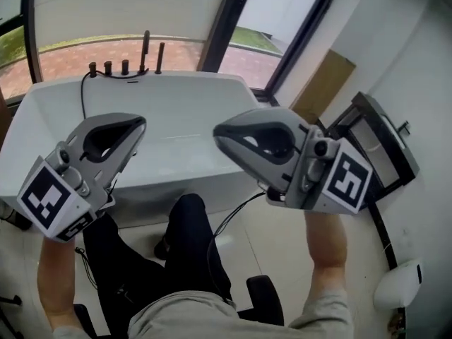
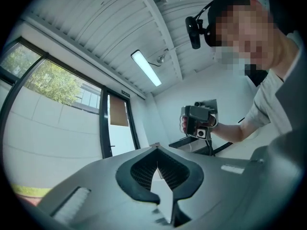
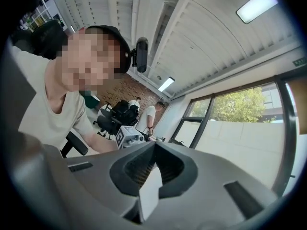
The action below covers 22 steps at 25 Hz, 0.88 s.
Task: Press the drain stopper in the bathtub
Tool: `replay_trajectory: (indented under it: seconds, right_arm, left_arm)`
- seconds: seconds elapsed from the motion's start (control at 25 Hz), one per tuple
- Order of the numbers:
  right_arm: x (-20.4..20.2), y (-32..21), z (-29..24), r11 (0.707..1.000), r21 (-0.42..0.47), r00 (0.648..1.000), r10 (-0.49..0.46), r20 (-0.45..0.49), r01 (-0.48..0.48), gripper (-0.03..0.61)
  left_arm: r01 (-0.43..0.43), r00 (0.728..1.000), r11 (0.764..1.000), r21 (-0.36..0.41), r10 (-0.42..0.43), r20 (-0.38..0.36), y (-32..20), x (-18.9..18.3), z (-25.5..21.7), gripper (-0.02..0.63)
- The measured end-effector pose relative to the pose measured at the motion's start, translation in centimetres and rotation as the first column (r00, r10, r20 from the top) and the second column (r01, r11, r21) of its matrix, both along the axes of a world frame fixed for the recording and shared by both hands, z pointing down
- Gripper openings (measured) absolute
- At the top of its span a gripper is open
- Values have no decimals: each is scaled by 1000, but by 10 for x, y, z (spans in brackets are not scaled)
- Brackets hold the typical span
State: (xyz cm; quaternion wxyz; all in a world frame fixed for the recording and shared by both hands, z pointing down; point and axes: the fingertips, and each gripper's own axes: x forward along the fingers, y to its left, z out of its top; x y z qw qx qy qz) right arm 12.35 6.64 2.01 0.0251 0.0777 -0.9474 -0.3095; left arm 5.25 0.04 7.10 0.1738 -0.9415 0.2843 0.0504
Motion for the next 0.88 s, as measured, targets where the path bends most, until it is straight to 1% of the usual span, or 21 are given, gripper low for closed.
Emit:
replay_trajectory:
  seconds: [0.04,0.12,0.2,0.32,0.4,0.48,0.56,0.76,0.88]
  right_arm:
    - [-3,0,5,999,-33,1000,1,8,-1,2]
    - [-3,0,7,995,-103,998,2,55,4,1]
    - [1,5,-3,991,-134,993,-4,119,20,2]
    - [3,30,-21,992,-110,975,-40,216,65,2]
    - [-1,55,-13,992,-79,964,-76,254,99,2]
    - [-7,72,6,993,-56,964,-83,255,100,2]
    - [-10,73,16,995,-48,968,-77,238,91,2]
    - [-11,68,18,995,-50,975,-70,212,82,2]
    - [-12,67,18,995,-52,974,-69,215,82,2]
  left_arm:
    - [-4,1000,1000,14,3,3,7,2,-3,-8]
    - [-1,1000,999,41,0,18,16,7,-4,-8]
    - [-17,999,997,69,15,34,20,18,-7,-8]
    - [-31,998,994,107,26,51,31,25,-16,-8]
    - [-20,999,994,106,15,46,46,19,-8,-8]
    - [-14,999,995,96,10,42,56,12,9,-8]
    - [-6,999,997,83,3,38,57,10,17,-8]
    - [4,1000,998,55,-5,11,59,8,10,-8]
    - [0,1000,999,48,-1,17,61,9,11,-8]
